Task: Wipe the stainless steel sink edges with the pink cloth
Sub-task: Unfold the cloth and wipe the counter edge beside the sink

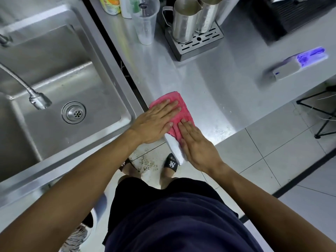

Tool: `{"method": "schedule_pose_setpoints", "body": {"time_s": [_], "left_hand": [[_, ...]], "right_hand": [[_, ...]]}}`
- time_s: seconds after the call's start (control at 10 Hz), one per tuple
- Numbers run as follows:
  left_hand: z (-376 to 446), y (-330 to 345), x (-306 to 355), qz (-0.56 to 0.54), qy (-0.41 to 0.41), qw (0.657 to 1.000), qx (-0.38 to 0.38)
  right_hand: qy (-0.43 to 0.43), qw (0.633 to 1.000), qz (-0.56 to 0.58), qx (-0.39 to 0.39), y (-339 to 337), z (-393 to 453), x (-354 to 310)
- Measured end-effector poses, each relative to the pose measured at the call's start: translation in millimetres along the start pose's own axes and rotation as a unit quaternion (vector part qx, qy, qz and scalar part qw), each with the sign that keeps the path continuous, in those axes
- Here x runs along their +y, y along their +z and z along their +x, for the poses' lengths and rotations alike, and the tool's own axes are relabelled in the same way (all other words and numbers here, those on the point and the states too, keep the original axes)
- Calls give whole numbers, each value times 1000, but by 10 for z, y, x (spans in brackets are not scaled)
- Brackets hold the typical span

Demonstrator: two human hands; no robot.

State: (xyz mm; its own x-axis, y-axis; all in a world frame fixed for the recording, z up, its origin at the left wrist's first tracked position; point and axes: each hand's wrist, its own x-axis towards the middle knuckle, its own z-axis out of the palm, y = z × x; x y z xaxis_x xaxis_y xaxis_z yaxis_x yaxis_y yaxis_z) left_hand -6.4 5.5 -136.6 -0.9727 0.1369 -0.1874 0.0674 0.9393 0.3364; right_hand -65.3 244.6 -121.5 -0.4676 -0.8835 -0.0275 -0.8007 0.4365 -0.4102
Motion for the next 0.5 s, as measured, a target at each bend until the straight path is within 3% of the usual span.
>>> {"method": "schedule_pose_setpoints", "body": {"time_s": [0.1,0.2,0.4,0.5], "left_hand": [[21,-52,-45,-5,8,999,-37],[15,-75,-32,5,1,1000,-26],[-63,-7,309,48,-47,988,139],[-271,24,555,-10,-82,976,201]], "right_hand": [[21,999,8,32,60,43,-54],[50,996,30,60,96,70,-124],[45,996,29,67,9,62,-132],[28,993,57,103,-57,-117,-81]]}}
